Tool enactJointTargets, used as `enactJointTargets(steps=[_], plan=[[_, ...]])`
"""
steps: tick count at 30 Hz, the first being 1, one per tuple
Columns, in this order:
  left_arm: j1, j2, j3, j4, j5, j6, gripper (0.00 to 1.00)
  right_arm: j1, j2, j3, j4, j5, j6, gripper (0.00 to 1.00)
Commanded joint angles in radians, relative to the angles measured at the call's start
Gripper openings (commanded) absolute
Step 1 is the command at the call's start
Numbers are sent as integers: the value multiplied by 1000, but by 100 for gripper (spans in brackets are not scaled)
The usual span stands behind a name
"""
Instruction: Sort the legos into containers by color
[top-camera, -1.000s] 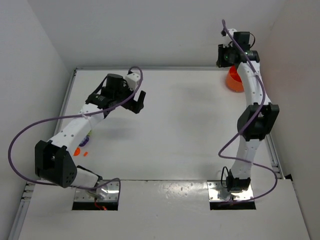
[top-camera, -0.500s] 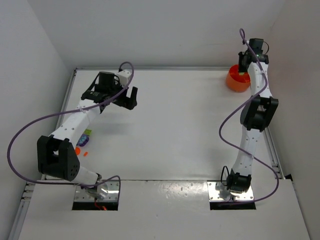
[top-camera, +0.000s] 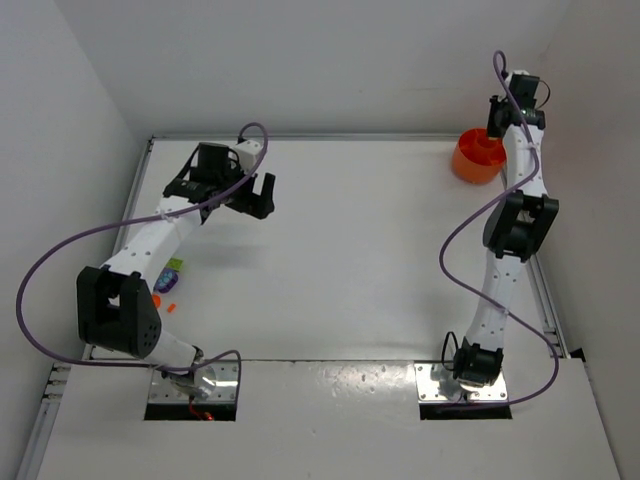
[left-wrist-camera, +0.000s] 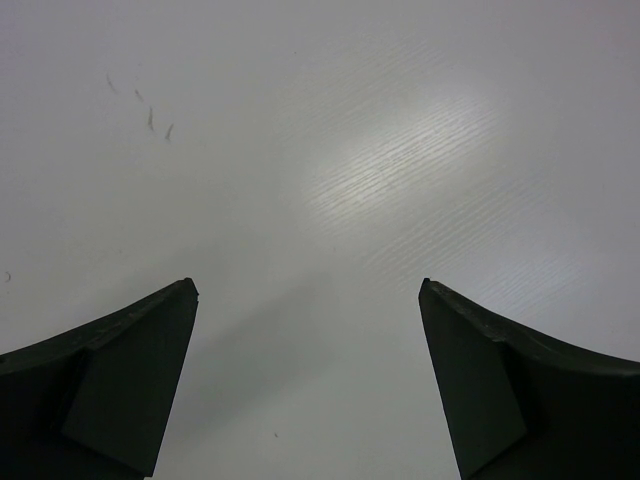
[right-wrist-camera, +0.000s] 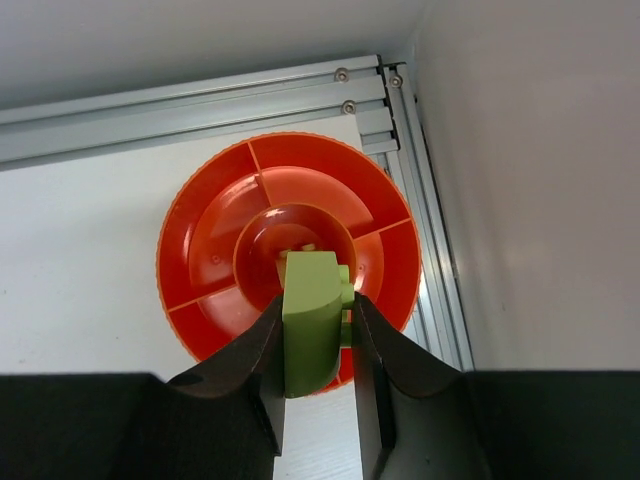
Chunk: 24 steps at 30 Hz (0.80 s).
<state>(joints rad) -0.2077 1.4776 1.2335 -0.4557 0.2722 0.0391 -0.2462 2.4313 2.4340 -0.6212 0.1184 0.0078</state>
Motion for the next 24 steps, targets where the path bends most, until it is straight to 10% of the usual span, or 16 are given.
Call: enactJointTargets(steps=[1,10,24], plan=[[11,19,47,14,18,-16,99,-2,32,54,37,-16,17,0],[11,20,57,14,9,-16,99,-2,74,95,55,-3,26,1],[11,29,57,14,9,-27,99,-2,75,106,64,3,44,41]])
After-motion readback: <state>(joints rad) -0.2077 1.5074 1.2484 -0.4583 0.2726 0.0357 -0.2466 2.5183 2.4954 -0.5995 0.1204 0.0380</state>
